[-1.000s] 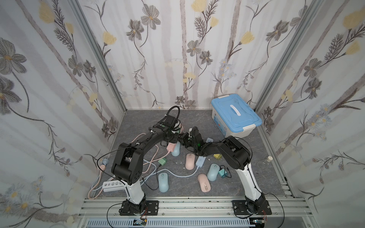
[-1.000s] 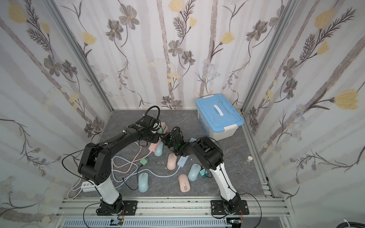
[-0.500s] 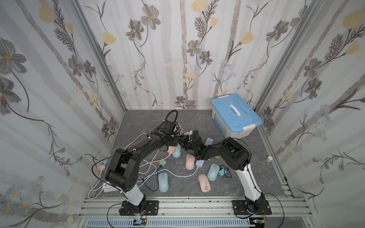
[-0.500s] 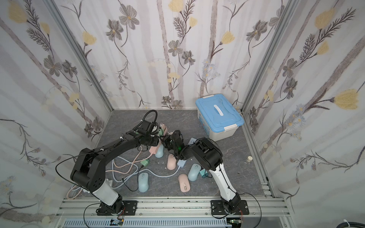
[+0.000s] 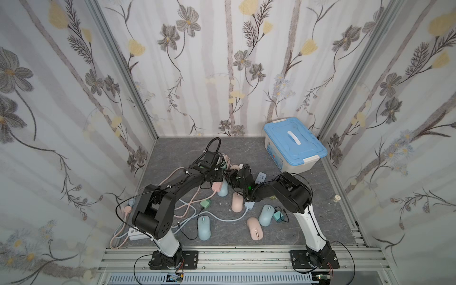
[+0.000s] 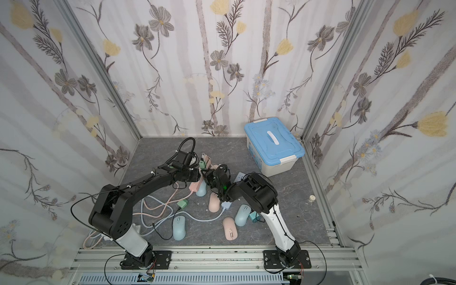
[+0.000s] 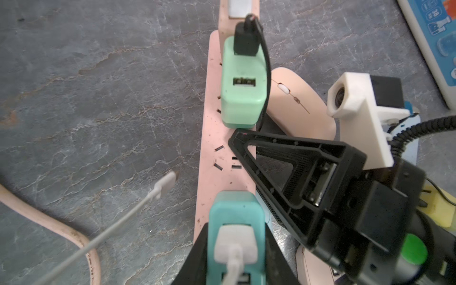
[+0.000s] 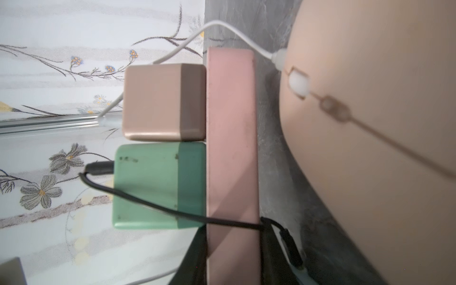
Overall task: Unplug the wireless mouse
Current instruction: Remove the plug from the socket.
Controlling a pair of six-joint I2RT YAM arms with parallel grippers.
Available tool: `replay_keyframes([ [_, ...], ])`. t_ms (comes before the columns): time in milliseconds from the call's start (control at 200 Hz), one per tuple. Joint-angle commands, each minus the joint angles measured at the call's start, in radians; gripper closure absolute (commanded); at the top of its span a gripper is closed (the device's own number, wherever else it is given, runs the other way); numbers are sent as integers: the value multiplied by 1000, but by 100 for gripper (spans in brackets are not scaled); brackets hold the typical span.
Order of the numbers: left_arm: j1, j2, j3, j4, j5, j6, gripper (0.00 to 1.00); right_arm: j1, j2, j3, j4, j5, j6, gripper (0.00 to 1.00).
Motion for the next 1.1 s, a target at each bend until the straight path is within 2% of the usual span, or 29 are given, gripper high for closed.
replay_keyframes([
  [0,-22,-45,-31,130,-12,-84,100,9,8,7,56,-17,13,100],
  [170,-20,87,220,-236,42,5,100,7,1,6,34,-24,-17,100],
  [330,-12,165,359,-426,97,98,100,9,7,3,45,-29,-19,100],
  [420,-13,139,312,-364,55,75,100,9,4,-2,45,-24,-18,100],
  [580,-30,-49,44,21,75,-10,100,10,7,1,41,-18,-9,100],
  [659,-40,-84,3,88,70,-35,100,12,10,7,35,-18,-6,100],
  [719,-41,-64,32,50,61,-41,100,13,10,9,33,-17,-6,100],
  [804,-40,5,149,-137,23,-41,100,13,8,9,26,-15,-8,100],
  [939,-25,114,331,-404,69,-24,100,15,8,8,26,-15,-12,100],
  [1034,-21,152,376,-471,72,4,100,16,9,9,23,-14,-13,100],
  [1094,-24,156,376,-454,82,8,100,16,10,9,25,-14,-10,100],
])
